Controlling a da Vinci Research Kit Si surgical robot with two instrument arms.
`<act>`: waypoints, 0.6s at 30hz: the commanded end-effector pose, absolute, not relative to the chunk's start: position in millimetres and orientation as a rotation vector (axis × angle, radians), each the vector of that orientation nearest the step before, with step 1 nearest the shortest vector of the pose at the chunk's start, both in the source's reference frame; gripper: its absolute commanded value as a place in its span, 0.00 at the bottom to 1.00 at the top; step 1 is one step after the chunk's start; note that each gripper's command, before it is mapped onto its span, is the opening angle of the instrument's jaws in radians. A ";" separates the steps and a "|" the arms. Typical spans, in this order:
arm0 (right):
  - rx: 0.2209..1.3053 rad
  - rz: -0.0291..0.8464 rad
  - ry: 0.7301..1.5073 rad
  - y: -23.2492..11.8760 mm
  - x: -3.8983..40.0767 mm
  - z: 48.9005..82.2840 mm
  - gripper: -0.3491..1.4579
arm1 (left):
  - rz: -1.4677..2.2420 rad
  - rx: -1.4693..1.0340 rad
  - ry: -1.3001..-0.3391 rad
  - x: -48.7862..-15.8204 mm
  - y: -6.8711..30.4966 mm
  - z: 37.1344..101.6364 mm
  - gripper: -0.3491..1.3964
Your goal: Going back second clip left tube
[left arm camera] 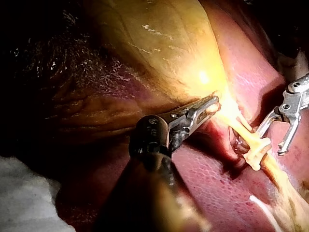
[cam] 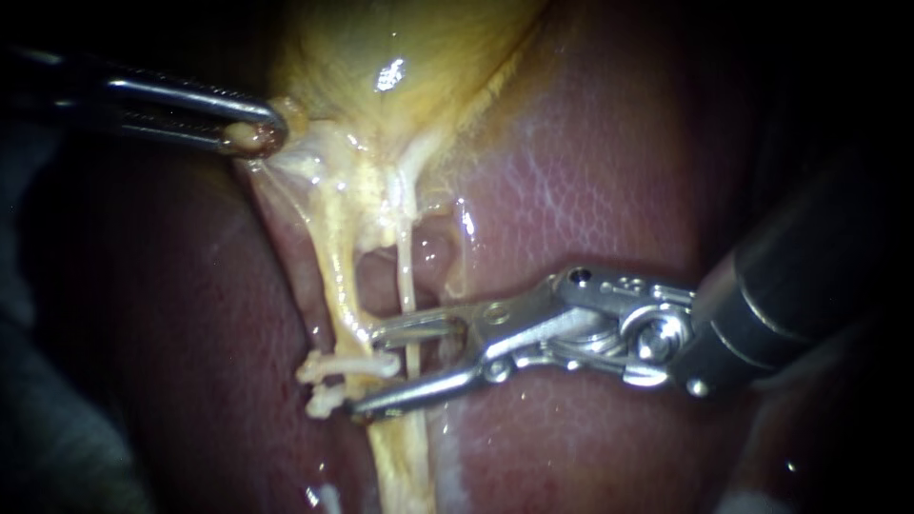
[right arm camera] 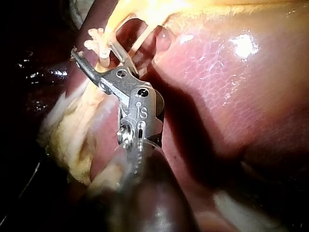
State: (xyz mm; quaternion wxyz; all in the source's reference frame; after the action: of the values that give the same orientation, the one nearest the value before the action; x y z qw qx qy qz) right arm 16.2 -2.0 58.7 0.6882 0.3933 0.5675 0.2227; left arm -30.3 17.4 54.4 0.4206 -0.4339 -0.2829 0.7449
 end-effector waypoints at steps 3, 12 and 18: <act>0.876 0.494 1.272 -1.7 15.9 59.1 0.47 | 1.866 -1.087 -0.709 -30.2 17.3 54.4 0.00; 0.755 0.413 1.260 -0.7 13.4 58.6 0.47 | 1.866 -1.087 -0.709 -30.2 17.3 54.4 0.00; 0.642 0.332 1.228 0.6 10.8 56.8 0.47 | 1.866 -1.087 -0.709 -30.2 17.3 54.4 0.00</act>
State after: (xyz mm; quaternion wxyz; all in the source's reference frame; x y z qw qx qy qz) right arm 10.2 1.0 56.3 0.7600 0.2873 0.5641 0.1472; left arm -30.2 17.3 54.4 0.4205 -0.4340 -0.2829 0.7448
